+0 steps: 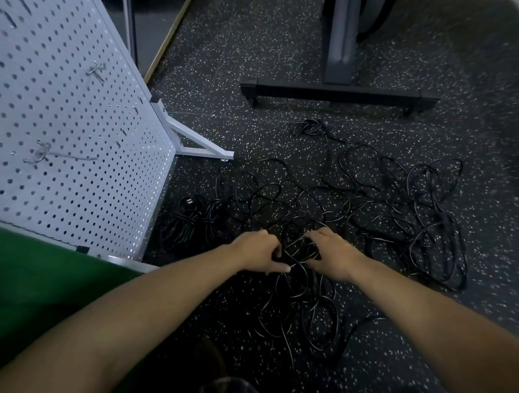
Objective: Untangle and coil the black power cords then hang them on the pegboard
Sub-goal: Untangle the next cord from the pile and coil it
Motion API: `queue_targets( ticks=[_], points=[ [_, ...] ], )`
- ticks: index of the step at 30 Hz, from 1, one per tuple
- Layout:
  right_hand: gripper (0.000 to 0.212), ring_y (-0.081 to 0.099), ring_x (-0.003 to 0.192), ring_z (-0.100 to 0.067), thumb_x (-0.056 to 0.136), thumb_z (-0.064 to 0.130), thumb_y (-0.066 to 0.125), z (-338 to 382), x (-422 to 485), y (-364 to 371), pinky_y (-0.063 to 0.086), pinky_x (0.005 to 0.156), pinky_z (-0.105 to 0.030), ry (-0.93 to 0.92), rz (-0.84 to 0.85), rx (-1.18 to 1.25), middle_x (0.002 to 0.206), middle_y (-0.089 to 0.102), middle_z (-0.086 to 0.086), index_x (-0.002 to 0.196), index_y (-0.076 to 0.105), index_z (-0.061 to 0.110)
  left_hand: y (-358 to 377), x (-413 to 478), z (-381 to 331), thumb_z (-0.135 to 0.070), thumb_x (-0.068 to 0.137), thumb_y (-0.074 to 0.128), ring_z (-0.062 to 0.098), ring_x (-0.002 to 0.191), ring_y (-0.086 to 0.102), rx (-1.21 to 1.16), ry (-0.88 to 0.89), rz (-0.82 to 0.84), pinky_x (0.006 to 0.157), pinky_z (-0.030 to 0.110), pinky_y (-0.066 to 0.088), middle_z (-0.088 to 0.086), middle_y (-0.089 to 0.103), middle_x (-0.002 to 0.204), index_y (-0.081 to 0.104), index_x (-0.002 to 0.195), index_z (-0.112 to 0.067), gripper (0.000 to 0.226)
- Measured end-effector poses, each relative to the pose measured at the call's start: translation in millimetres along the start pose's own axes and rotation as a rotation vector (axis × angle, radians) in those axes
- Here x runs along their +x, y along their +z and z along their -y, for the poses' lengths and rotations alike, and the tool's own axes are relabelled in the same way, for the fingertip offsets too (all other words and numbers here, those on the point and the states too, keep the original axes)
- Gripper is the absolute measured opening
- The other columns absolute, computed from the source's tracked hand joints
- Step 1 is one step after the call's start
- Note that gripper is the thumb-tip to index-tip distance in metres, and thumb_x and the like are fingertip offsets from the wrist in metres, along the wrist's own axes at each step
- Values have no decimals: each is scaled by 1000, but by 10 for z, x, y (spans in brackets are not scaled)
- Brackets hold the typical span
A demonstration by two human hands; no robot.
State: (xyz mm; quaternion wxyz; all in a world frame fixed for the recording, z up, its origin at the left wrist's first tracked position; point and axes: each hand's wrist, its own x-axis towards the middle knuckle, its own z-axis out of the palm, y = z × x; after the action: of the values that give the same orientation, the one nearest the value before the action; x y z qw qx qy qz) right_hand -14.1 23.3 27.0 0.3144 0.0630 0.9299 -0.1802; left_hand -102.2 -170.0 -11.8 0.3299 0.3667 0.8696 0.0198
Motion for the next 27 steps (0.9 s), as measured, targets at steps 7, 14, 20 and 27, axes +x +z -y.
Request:
queue_targets(
  ticks=[7,14,20,27],
  points=[
    [74,40,144,-27,97,36,69,-133,-34,25,43,114,-43,19,32,-18,157,35,-2,161,33,24,306,151,-150,-44,96,71,28,105,70,-181,-126,-130,89,41,58,8,75,106,76,114,-18,32],
    [86,40,141,-31,93,37,73,-180,-174,35,44,113,-47,72,-58,58,150,36,-6,163,22,29,97,34,-182,-20,95,73,10,87,69,-484,85,-238,83,38,57,-7,75,96,71,104,-27,12],
    [61,55,119,-23,83,57,79,-153,-431,-242,50,101,-43,74,-206,244,123,52,0,132,52,32,-518,-232,-334,-23,96,75,15,88,68,-567,110,-255,82,28,51,-4,76,95,72,100,-22,5],
    [37,59,98,-24,81,57,72,93,-1092,-1094,51,80,-39,62,-430,61,99,53,4,94,49,31,-1387,-780,-815,-17,100,71,-6,73,65,-641,191,-318,78,17,47,-12,74,80,64,89,-30,18]
  ],
)
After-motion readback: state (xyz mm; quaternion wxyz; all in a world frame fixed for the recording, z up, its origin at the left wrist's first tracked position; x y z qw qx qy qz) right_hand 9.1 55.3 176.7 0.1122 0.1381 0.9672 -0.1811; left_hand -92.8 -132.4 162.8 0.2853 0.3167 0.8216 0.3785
